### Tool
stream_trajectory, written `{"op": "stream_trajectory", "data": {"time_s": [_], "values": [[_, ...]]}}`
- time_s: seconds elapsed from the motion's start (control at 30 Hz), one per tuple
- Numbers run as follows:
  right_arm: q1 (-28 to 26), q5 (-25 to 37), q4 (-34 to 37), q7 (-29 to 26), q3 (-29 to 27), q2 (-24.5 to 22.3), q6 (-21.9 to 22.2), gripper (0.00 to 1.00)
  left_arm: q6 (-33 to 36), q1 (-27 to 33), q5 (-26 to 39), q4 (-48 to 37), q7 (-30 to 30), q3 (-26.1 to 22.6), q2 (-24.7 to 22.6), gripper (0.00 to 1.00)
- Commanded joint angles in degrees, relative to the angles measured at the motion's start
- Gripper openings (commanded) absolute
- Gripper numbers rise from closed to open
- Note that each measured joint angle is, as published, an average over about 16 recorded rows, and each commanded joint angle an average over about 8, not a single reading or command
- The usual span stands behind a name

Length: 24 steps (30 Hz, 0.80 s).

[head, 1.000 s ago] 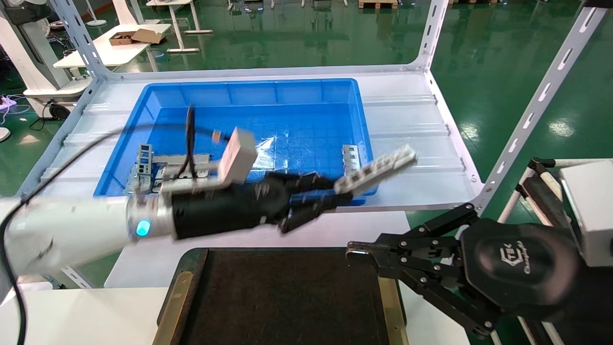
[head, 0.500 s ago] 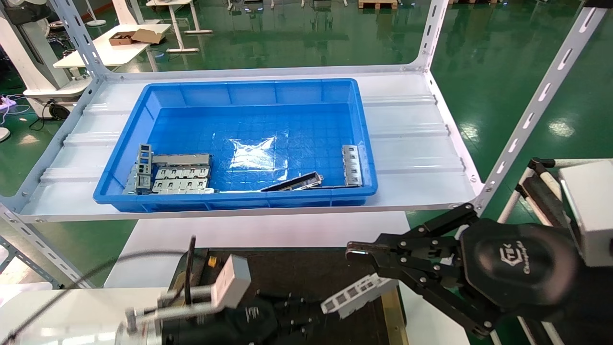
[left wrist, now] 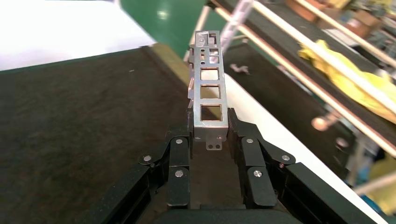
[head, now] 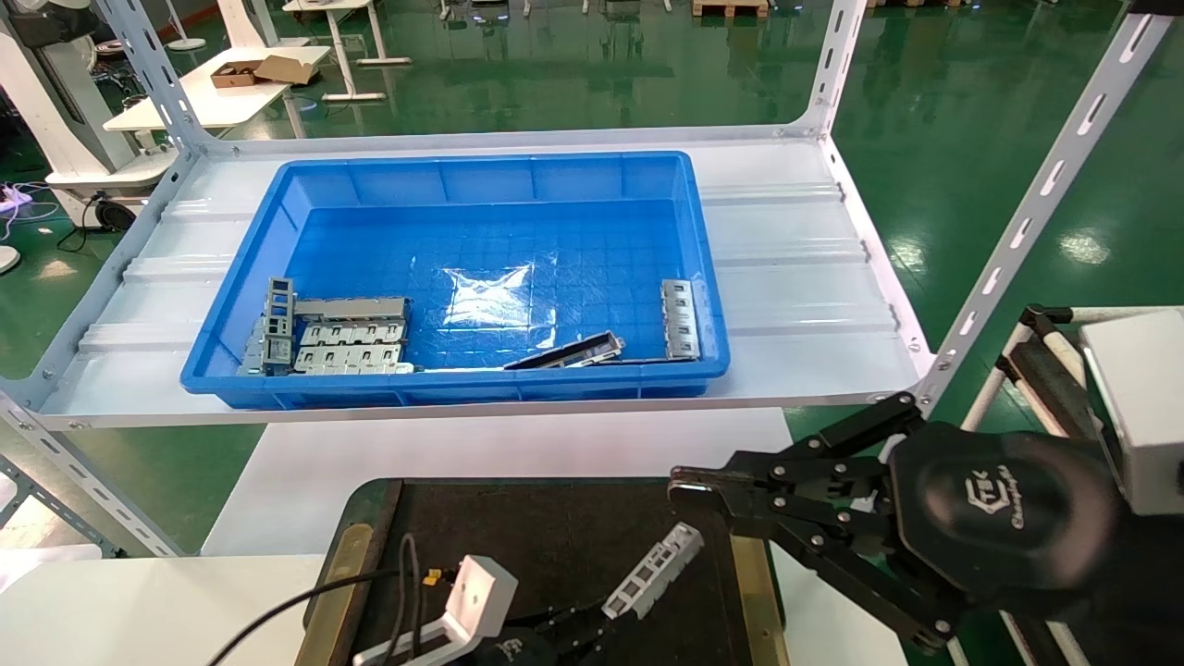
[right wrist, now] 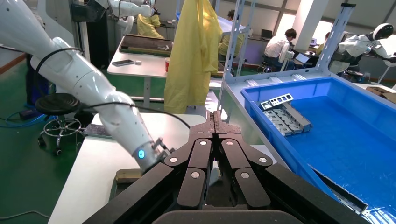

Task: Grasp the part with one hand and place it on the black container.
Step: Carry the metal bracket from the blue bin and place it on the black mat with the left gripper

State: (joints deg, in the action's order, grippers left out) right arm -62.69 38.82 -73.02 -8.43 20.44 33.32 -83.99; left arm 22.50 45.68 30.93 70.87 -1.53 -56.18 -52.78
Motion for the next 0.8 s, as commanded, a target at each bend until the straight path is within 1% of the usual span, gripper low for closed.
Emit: {"op": "stream_trajectory", "data": {"time_s": [0.03,0.2,0.4,0.6,0.8], "values": [[0.0,0.0,0.0,0.0,0.0,0.0,0.0,0.00,-4.3,-1.0,0.2,0.8,0.1,0.0,-1.2,0.00],[0.0,0.0,0.0,0.0,0.0,0.0,0.0,0.00,-12.7,-2.2,-0.3,0.1,-0.7,0.4,-5.0,0.00],[0.0,0.0,0.0,0.0,0.0,0.0,0.0,0.00,-20.5,-3.3,-0.6,-0.9,-1.0,1.2,-9.0,0.00],[0.0,0.0,0.0,0.0,0.0,0.0,0.0,0.00,-25.9,-4.9,-0.7,-0.4,-1.2,2.2,-10.9,0.00],[0.0,0.0,0.0,0.0,0.0,0.0,0.0,0.00,-29.6,-6.4,-0.6,0.7,-1.2,3.0,-11.8,0.00]]}}
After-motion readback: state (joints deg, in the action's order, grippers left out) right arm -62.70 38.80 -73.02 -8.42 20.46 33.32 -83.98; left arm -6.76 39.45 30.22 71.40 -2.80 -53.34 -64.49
